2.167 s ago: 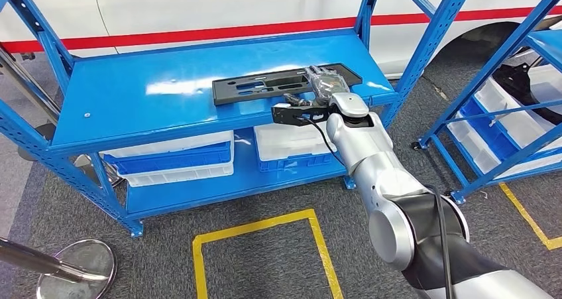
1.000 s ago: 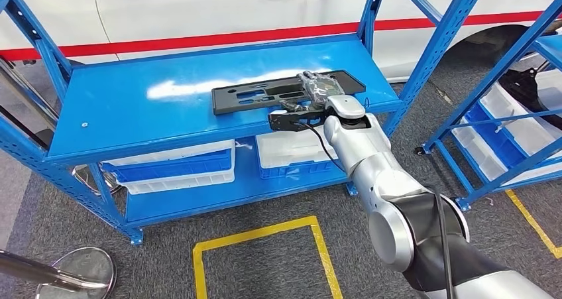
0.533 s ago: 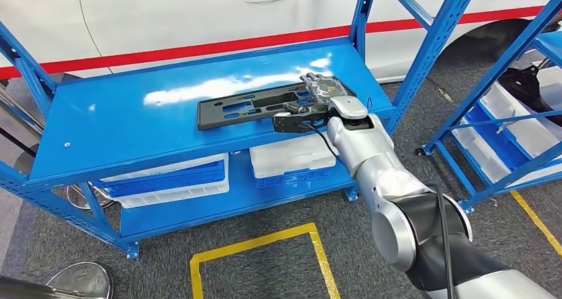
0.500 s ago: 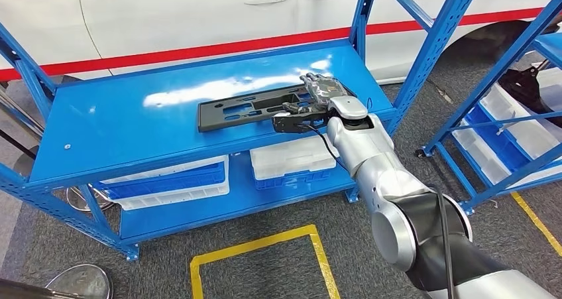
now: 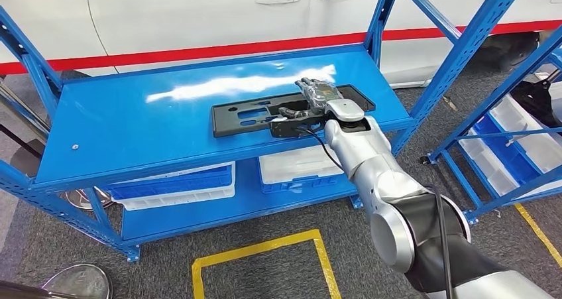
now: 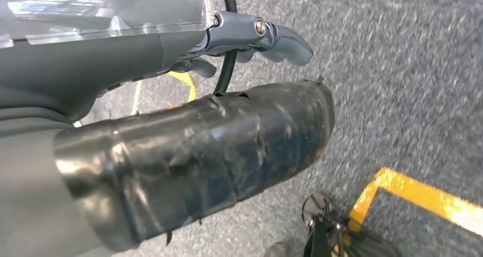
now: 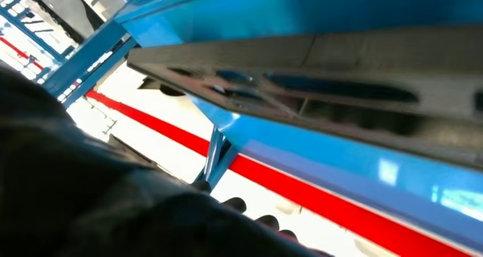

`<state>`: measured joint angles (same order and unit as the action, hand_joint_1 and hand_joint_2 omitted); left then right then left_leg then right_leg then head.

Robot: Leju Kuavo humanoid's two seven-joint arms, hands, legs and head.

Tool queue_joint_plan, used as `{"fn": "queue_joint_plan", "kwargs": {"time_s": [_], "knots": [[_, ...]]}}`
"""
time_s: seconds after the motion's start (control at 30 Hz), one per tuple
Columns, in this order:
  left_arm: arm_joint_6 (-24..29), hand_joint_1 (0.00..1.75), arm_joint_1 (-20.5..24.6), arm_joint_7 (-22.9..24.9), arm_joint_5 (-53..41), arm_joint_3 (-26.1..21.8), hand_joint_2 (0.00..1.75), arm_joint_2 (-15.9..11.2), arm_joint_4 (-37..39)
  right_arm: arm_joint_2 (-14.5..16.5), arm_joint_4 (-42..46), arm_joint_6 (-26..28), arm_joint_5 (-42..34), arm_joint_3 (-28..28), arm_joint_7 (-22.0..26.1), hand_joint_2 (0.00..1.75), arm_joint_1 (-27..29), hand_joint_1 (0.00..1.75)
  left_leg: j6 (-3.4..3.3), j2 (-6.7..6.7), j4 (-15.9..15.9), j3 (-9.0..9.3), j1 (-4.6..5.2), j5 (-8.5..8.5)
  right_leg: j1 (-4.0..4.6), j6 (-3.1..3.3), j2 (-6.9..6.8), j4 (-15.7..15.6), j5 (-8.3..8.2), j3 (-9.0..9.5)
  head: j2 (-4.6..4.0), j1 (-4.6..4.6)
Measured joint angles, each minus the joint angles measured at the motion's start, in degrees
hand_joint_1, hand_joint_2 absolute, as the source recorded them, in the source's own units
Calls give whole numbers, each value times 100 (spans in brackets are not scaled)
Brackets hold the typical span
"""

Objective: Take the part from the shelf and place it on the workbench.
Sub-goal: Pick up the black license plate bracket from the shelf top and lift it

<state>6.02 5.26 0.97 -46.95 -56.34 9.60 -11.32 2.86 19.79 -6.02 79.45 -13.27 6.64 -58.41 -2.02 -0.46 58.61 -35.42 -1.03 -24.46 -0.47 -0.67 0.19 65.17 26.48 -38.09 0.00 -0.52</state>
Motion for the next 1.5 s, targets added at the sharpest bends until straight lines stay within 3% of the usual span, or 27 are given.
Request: {"fn": "queue_joint_plan", "kwargs": {"time_s": [0.07,0.13,0.2,0.27,0.33,0.4,0.43,0.53,0.6,0.73,0.83,0.87,0.9,0.93,0.97,1.0,1.07,1.13,1.23,1.3,1.37,1.4,1.43,1.5], "knots": [[-20,0,12,-12,-11,-1,0,20,0,-3,0,1,-4,-7,1,0,-31,0,44,-1,-3,24,2,-24,56,101,-1,-542,-206,228,0,-9],[-33,0,22,-21,-41,-1,0,29,0,-4,1,-1,-15,-16,5,0,-46,0,109,3,-25,24,-1,-28,92,163,0,-668,-177,272,0,-27],[-18,0,19,-6,-88,-2,0,20,0,2,5,-9,-33,-22,16,0,-45,0,168,12,0,27,4,-81,45,203,-3,-781,-190,365,0,-31],[0,0,15,14,-121,-3,0,5,0,-2,7,-23,-49,-28,45,0,-49,0,206,15,373,-126,13,-310,3,242,-17,-885,-220,474,0,-28],[-22,0,7,19,-122,-4,0,-3,0,-11,0,-55,-63,-40,90,0,-47,0,231,15,1080,-469,4,-637,21,270,-25,-878,-206,498,0,-28],[-54,0,4,22,-116,-10,0,-9,0,-11,-14,-107,-90,-60,138,0,-17,0,249,16,1484,-702,-2,-709,31,269,-18,-828,-166,493,0,-28],[-64,0,4,22,-115,-17,0,-13,0,-11,-19,-134,-110,-69,165,0,-2,0,251,17,1376,-666,-2,-577,31,260,-11,-792,-135,494,0,-28],[-85,0,8,15,-119,-39,0,-27,0,-13,-24,-207,-175,-97,264,0,8,0,207,21,356,-177,8,-78,35,195,1,-655,-17,492,0,-29],[-108,0,16,7,-126,-57,0,-31,0,-16,-26,-232,-204,-132,312,0,24,0,152,15,108,-47,26,-57,54,141,5,-607,23,471,0,-33],[-135,0,24,2,-152,-120,0,-26,0,-17,-29,-227,-234,-179,333,0,79,0,40,15,36,-3,7,-28,51,38,6,-455,148,421,0,-40],[-142,0,25,-1,-164,-137,0,-27,0,-25,-40,-223,-257,-196,351,0,102,0,-20,18,6,20,-13,-27,11,-47,-2,449,610,-14,0,-44],[-140,0,25,-2,-172,-139,0,-31,0,-29,-50,-224,-265,-202,363,0,128,0,-24,16,6,22,-13,-31,-6,-67,-2,769,718,-191,0,-44],[-138,0,23,-4,-180,-142,0,-34,0,-34,-59,-223,-270,-209,373,0,162,0,-24,12,6,26,-12,-37,-19,-79,-3,939,725,-306,0,-43],[-135,0,21,-4,-192,-144,0,-37,0,-38,-66,-221,-275,-219,382,0,193,0,-20,9,7,34,-12,-43,-27,-79,-4,891,614,-317,0,-44],[-133,0,20,-5,-205,-147,0,-37,0,-42,-69,-216,-282,-232,389,0,218,0,-10,5,7,48,-11,-51,-31,-66,-5,613,400,-213,0,-44],[-133,0,20,-5,-217,-149,0,-34,0,-44,-70,-207,-290,-249,394,0,232,0,3,4,6,64,-11,-61,-27,-38,-6,194,167,-39,0,-44],[-132,0,27,-5,-247,-152,0,-20,0,-45,-72,-184,-309,-279,402,0,251,0,44,5,3,75,-2,-72,13,29,-4,-478,-98,267,0,-44],[-132,0,35,-5,-276,-154,0,-8,0,-45,-74,-173,-330,-296,408,0,296,0,100,7,-11,71,-1,-67,54,75,-1,-642,-99,338,0,-46],[-130,0,33,13,-320,-160,0,-4,0,-47,-74,-193,-366,-311,420,0,372,0,190,12,55,50,-5,-146,22,157,-14,-743,-148,400,0,-47],[-128,0,28,35,-353,-166,0,-7,0,-51,-77,-242,-394,-332,426,0,392,0,217,17,547,-162,-10,-443,-4,209,-24,-800,-182,436,0,-45],[-128,0,24,62,-378,-169,0,-6,0,-54,-93,-298,-414,-362,442,0,427,0,237,17,1307,-522,-13,-772,6,231,-22,-797,-181,434,0,-44],[-127,0,23,73,-389,-170,0,-6,0,-54,-104,-314,-418,-378,456,0,453,0,245,17,1543,-644,-14,-821,12,234,-22,-788,-175,433,0,-45],[-127,0,22,80,-399,-172,0,-8,0,-54,-114,-322,-422,-390,469,0,476,0,250,18,1572,-671,-14,-760,14,233,-20,-773,-165,433,0,-45],[-126,0,20,87,-413,-176,0,-20,0,-54,-121,-327,-436,-410,485,0,496,0,237,23,982,-404,-15,-377,11,212,-12,-717,-125,433,0,-44]]}}
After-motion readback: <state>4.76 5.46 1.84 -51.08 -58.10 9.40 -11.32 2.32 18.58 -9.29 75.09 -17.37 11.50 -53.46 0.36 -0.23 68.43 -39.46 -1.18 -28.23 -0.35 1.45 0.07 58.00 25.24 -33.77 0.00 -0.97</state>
